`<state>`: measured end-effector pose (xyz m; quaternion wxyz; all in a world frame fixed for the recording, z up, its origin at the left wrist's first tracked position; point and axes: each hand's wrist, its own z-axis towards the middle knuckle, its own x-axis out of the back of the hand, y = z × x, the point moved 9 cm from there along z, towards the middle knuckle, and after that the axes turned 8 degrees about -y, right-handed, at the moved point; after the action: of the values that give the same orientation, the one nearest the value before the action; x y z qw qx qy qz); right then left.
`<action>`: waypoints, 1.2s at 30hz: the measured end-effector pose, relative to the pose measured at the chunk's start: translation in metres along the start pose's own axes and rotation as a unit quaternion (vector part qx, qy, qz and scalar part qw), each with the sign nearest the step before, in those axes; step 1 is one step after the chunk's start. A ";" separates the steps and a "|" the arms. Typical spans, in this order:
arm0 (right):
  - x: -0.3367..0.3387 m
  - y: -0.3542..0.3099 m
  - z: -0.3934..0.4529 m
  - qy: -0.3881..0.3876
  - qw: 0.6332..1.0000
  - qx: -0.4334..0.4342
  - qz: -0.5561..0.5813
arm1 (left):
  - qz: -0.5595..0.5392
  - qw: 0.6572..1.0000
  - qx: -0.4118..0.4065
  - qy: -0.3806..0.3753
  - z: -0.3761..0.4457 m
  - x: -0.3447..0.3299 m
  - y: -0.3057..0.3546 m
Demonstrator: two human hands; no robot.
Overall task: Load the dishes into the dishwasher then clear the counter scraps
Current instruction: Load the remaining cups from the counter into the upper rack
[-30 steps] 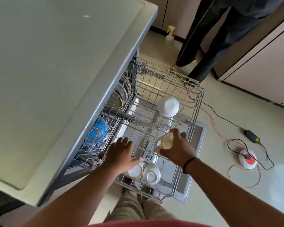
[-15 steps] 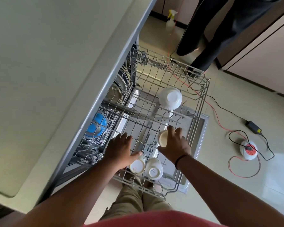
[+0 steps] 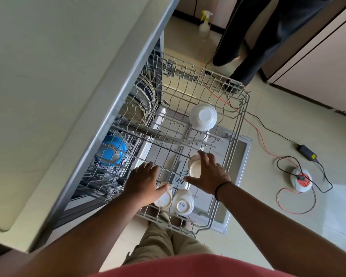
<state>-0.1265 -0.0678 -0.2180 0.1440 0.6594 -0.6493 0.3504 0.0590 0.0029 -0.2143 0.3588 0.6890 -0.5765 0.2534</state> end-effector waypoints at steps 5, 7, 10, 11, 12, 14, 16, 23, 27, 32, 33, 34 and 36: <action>0.023 0.011 -0.023 0.051 0.997 0.024 0.053 | 0.014 1.000 0.005 0.017 -0.014 0.012 0.012; 0.030 0.012 -0.035 0.054 0.997 0.034 0.036 | 0.015 0.999 0.007 0.030 -0.023 0.021 0.019; 0.045 0.006 -0.051 0.068 0.996 0.053 0.008 | 0.004 0.998 0.003 0.062 -0.045 0.042 0.035; 0.053 0.002 -0.058 0.077 0.995 0.061 0.001 | -0.006 0.997 0.000 0.072 -0.056 0.050 0.042; 0.063 -0.007 -0.065 0.091 0.993 0.072 -0.011 | -0.020 0.996 -0.002 0.086 -0.069 0.059 0.048; 0.086 -0.025 -0.079 0.131 0.986 0.099 -0.034 | -0.049 0.990 -0.010 0.130 -0.096 0.079 0.058; 0.108 -0.052 -0.097 0.170 0.975 0.133 -0.054 | -0.069 0.981 -0.009 0.182 -0.127 0.099 0.058; 0.144 -0.181 -0.163 0.243 0.931 0.257 -0.093 | -0.108 0.937 0.079 0.322 -0.250 0.156 0.001; 0.128 -0.274 -0.201 0.253 0.900 0.343 -0.095 | -0.106 0.904 0.164 0.381 -0.328 0.161 -0.066; 0.075 -0.404 -0.250 0.261 0.857 0.430 -0.106 | -0.141 0.879 0.234 0.391 -0.418 0.128 -0.163; 0.060 -0.430 -0.258 0.262 0.849 0.447 -0.105 | -0.145 0.876 0.254 0.383 -0.434 0.118 -0.183; 0.046 -0.451 -0.264 0.262 0.843 0.458 -0.105 | -0.145 0.873 0.269 0.380 -0.447 0.109 -0.199; 0.012 -0.499 -0.278 0.256 0.826 0.487 -0.121 | -0.144 0.861 0.304 0.381 -0.479 0.086 -0.237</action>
<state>0.2731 0.1605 0.1202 0.0062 0.6040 -0.2493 0.7570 0.3391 0.3451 0.0979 0.3555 0.6887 -0.1837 0.6047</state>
